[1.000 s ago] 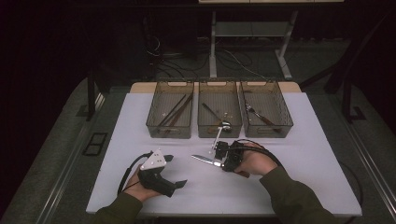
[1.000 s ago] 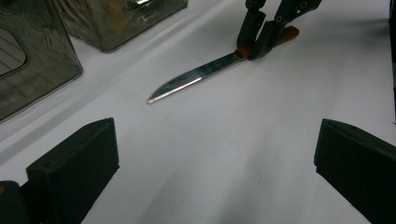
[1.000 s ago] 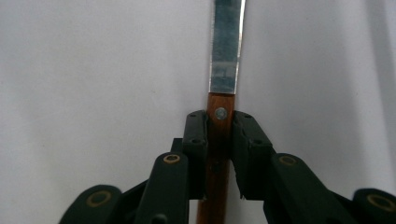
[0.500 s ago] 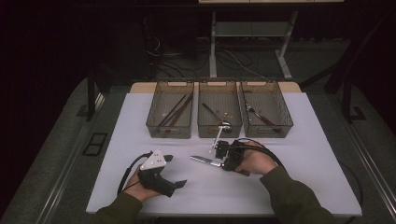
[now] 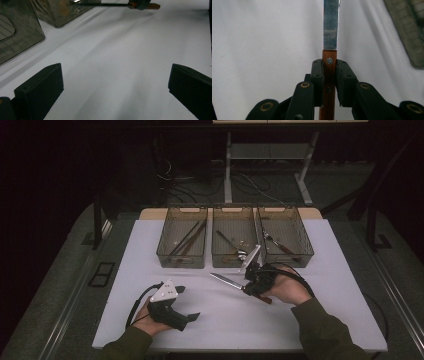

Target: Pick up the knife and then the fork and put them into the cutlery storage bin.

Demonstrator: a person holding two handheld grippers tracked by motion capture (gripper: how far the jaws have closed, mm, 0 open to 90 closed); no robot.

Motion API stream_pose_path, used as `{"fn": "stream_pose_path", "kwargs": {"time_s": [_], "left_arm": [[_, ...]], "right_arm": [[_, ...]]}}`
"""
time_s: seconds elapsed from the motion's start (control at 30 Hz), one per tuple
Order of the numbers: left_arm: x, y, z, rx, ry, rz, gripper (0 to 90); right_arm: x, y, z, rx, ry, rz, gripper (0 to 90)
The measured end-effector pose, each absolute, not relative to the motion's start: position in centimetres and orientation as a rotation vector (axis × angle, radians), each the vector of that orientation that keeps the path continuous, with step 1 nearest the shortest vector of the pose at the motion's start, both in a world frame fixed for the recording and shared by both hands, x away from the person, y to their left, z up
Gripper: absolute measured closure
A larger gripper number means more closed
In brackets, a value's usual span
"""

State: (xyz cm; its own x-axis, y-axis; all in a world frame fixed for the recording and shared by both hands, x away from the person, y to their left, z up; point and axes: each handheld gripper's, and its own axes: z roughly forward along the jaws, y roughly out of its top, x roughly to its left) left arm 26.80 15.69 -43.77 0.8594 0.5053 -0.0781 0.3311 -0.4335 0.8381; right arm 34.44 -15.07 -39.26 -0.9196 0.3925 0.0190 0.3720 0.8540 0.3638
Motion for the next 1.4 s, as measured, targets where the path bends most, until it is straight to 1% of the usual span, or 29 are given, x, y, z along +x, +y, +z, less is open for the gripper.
{"fn": "stream_pose_path", "kwargs": {"time_s": [0.57, 1.4], "left_arm": [[26.8, 15.7, -43.8, 2.060, 0.610, 0.225, 0.0], [27.0, 16.0, -43.8, 2.047, 0.622, 0.215, 0.0]], "right_arm": [[34.5, -20.1, -38.1, 0.764, 2.820, 0.864, 77.3], [35.4, -25.1, -35.6, 0.923, 2.579, 1.144, 77.3]]}}
